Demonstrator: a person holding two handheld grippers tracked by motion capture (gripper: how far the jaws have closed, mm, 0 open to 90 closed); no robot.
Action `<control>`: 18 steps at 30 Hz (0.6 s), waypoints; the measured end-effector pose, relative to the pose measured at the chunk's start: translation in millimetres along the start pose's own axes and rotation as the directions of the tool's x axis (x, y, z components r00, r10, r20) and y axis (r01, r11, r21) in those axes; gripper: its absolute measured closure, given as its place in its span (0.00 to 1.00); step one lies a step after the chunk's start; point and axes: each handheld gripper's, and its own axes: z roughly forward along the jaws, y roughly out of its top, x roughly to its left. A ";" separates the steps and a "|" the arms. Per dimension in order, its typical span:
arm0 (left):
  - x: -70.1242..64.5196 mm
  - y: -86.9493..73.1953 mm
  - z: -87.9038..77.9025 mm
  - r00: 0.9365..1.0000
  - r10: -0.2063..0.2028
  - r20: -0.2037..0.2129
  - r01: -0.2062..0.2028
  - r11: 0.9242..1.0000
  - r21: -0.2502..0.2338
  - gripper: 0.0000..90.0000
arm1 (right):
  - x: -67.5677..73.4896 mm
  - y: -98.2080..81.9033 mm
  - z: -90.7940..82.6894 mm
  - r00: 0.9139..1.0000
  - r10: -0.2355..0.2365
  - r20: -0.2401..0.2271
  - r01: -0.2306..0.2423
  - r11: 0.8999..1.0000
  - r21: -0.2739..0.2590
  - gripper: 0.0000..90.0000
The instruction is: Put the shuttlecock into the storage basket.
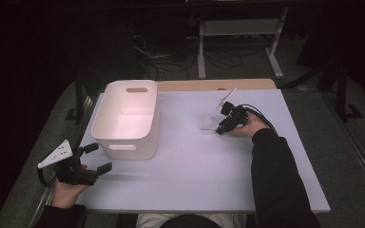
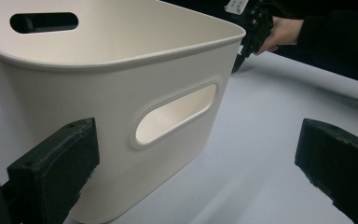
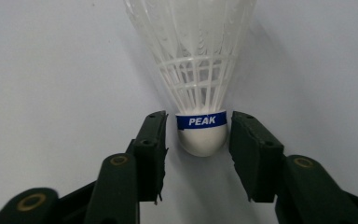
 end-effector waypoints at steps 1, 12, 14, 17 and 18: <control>0.1 0.0 0.0 1.000 0.000 0.000 0.000 1.000 0.000 0.00 | 0.1 0.2 0.4 1.000 -0.002 0.002 0.002 1.000 0.004 0.66; 0.2 0.0 0.0 1.000 0.001 -0.001 -0.001 1.000 0.001 0.00 | 0.6 0.9 -2.1 1.000 -0.018 -0.007 0.018 1.000 -0.017 0.71; 0.1 0.0 -0.1 1.000 0.000 -0.002 0.000 1.000 0.000 0.00 | 0.7 1.1 -3.9 1.000 -0.016 -0.007 0.015 1.000 -0.025 0.71; 0.1 0.0 0.0 1.000 0.000 -0.001 0.000 1.000 0.000 0.00 | 1.4 1.5 -7.0 1.000 -0.019 0.000 0.019 0.999 -0.036 0.71; 0.1 0.0 0.0 1.000 0.000 -0.001 0.000 1.000 0.000 0.00 | 1.9 1.5 -8.1 1.000 -0.015 -0.004 0.015 0.999 -0.040 0.71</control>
